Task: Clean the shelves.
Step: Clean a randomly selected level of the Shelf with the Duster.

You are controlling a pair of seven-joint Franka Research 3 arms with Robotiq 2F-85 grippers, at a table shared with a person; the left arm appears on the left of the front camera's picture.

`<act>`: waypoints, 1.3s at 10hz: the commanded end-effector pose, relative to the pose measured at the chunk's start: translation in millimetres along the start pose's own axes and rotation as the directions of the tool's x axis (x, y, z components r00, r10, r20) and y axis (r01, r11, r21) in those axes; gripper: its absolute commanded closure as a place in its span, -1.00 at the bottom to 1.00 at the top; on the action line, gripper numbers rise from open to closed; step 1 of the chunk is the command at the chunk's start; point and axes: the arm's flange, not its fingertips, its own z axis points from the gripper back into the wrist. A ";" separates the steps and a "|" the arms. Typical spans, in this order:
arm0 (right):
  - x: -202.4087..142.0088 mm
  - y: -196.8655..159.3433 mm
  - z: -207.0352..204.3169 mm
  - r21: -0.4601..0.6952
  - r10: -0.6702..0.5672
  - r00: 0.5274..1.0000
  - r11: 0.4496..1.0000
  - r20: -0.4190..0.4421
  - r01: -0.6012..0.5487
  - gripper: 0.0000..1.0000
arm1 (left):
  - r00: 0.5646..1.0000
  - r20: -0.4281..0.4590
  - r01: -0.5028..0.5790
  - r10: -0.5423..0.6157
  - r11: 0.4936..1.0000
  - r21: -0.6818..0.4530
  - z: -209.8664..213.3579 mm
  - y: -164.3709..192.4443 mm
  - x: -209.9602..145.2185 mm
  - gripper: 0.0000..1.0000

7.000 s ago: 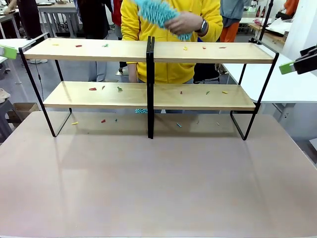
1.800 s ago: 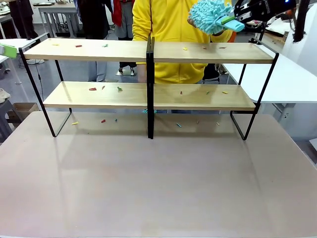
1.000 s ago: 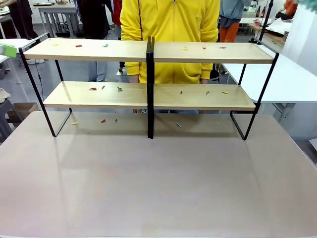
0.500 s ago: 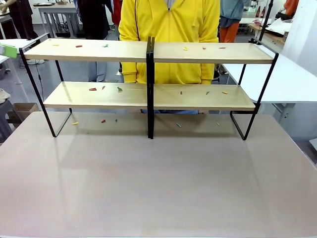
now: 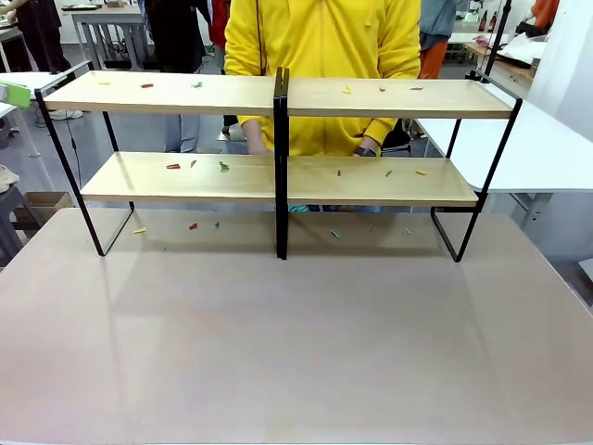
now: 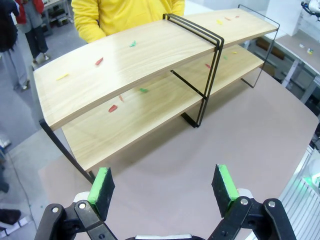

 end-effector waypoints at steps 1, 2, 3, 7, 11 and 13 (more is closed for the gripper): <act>-1.2 3.4 2.1 -0.001 -0.017 1.000 1.000 -0.007 0.017 1.00 | 1.000 0.004 -0.005 0.005 1.000 -0.003 -0.6 0.4 -0.3 -1.00; -1.2 3.4 2.1 -0.001 -0.017 1.000 1.000 -0.007 0.017 1.00 | 1.000 0.004 -0.005 0.005 1.000 -0.003 -0.6 0.4 -0.3 -1.00; 0.0 -0.1 0.0 0.000 0.000 1.000 1.000 0.000 0.000 0.75 | 1.000 0.004 -0.005 0.005 1.000 -0.003 -0.6 0.4 -0.3 -1.00; -43.6 63.0 -139.7 -0.232 -0.028 0.836 0.965 -0.548 -0.119 0.75 | 1.000 0.004 -0.005 0.005 1.000 -0.003 -0.6 0.4 -0.3 -1.00; -62.7 74.9 -314.2 -0.146 0.057 0.773 0.971 -0.631 -0.191 0.75 | 1.000 0.004 -0.005 0.005 1.000 -0.003 -0.6 0.4 -0.3 -1.00; -62.6 75.0 -260.7 -0.263 -0.057 0.758 0.952 -0.649 -0.153 0.75 | 1.000 0.004 -0.005 0.005 1.000 -0.003 -0.6 0.4 -0.3 -1.00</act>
